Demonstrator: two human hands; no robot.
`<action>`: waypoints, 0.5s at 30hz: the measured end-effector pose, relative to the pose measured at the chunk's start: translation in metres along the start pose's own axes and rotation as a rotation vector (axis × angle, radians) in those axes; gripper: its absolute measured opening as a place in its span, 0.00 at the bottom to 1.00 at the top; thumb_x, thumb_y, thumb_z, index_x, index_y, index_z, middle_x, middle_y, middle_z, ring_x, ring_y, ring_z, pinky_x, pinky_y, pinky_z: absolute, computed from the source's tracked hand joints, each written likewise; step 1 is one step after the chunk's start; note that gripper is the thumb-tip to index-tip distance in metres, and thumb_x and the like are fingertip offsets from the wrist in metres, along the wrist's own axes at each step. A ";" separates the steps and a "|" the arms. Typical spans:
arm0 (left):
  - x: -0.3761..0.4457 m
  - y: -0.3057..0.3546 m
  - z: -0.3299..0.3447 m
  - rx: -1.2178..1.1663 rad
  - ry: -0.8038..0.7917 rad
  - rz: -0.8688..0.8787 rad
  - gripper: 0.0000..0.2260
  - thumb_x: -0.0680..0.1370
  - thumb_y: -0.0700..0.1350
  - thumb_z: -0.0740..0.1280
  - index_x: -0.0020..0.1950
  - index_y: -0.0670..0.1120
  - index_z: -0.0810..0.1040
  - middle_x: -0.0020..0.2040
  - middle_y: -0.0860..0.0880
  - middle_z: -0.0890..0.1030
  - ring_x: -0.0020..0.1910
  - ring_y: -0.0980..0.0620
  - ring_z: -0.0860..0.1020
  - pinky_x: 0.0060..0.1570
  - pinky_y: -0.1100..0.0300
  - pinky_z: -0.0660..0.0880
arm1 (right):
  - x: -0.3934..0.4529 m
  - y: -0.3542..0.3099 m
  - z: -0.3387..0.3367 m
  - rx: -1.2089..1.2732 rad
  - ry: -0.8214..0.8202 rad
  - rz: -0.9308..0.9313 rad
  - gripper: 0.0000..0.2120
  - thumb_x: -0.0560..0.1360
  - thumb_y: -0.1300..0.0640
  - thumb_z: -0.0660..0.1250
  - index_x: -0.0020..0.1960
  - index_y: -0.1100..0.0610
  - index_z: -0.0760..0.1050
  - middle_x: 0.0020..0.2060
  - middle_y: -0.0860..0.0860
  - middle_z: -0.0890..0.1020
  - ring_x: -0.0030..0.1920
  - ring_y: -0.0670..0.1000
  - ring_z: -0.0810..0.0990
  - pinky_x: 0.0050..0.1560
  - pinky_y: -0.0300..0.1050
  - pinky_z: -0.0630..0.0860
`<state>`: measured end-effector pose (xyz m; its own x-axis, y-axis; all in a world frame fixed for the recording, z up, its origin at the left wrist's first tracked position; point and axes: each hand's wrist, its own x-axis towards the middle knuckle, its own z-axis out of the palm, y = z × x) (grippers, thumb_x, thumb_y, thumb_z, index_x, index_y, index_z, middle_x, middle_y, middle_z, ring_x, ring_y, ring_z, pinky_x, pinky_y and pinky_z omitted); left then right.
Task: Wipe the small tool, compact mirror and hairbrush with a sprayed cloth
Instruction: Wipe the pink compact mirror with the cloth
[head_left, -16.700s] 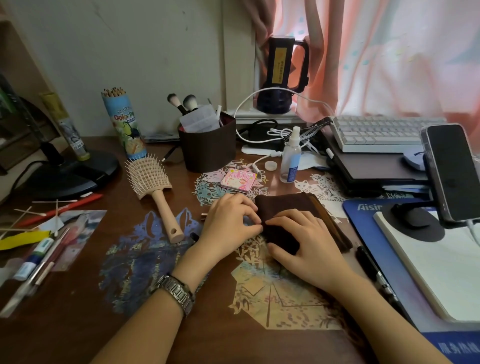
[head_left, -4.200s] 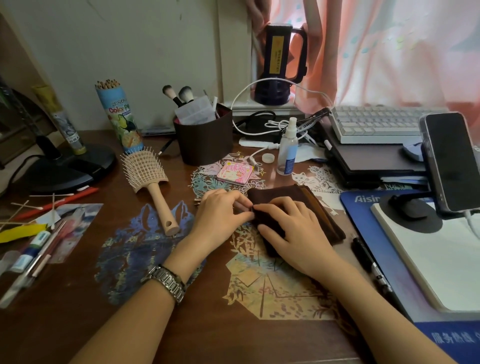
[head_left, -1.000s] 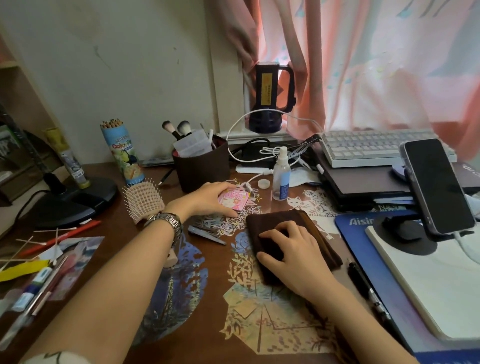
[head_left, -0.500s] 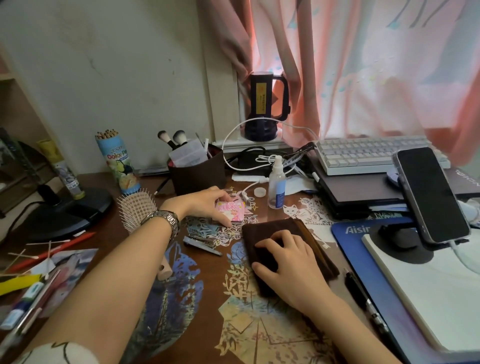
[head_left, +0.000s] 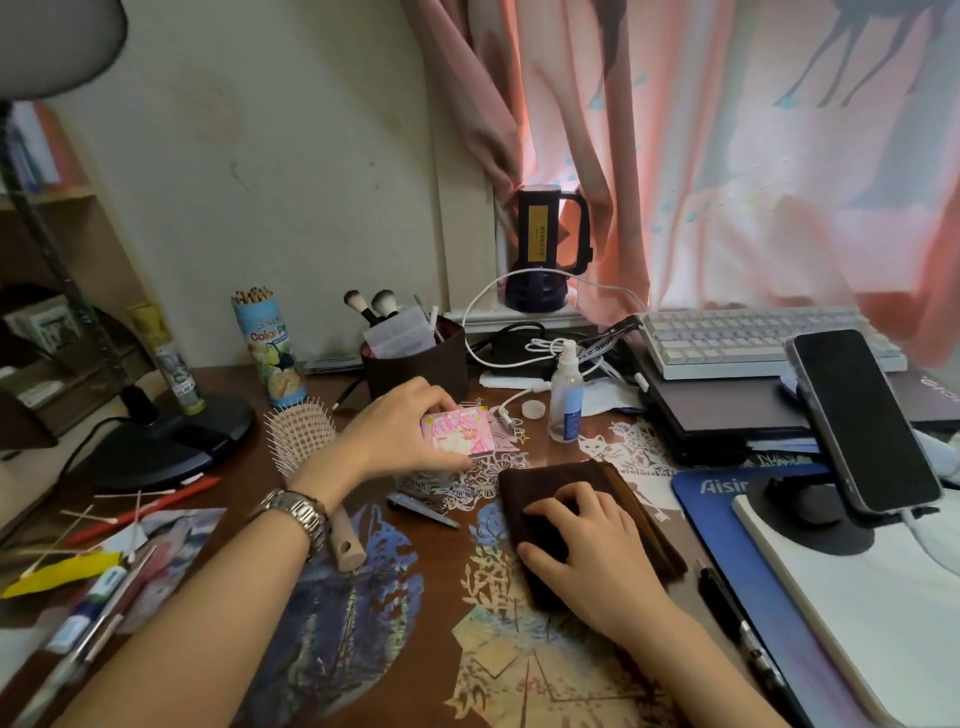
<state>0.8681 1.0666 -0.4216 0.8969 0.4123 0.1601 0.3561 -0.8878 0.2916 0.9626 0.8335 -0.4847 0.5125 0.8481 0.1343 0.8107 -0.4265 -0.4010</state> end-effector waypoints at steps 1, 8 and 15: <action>-0.010 0.002 -0.004 0.002 0.013 0.000 0.30 0.61 0.67 0.73 0.58 0.56 0.72 0.51 0.58 0.69 0.51 0.58 0.71 0.48 0.59 0.72 | 0.000 0.000 0.000 0.001 -0.006 0.000 0.22 0.75 0.37 0.58 0.67 0.40 0.66 0.62 0.43 0.65 0.66 0.47 0.62 0.69 0.45 0.58; -0.089 0.015 -0.001 0.027 0.017 -0.049 0.32 0.61 0.70 0.70 0.60 0.60 0.70 0.54 0.60 0.68 0.53 0.61 0.67 0.52 0.58 0.68 | -0.001 -0.003 0.000 -0.016 0.017 -0.004 0.21 0.75 0.37 0.58 0.66 0.41 0.67 0.62 0.45 0.66 0.65 0.48 0.63 0.69 0.46 0.59; -0.125 0.037 0.036 -0.045 0.000 -0.038 0.32 0.61 0.71 0.68 0.60 0.59 0.70 0.53 0.63 0.67 0.57 0.63 0.66 0.61 0.59 0.62 | -0.003 -0.003 -0.002 -0.028 -0.015 -0.015 0.22 0.76 0.38 0.58 0.67 0.41 0.67 0.63 0.46 0.66 0.66 0.50 0.63 0.69 0.47 0.59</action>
<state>0.7784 0.9748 -0.4653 0.8830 0.4454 0.1479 0.3778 -0.8615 0.3392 0.9594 0.8319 -0.4822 0.4959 0.8592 0.1260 0.8260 -0.4220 -0.3735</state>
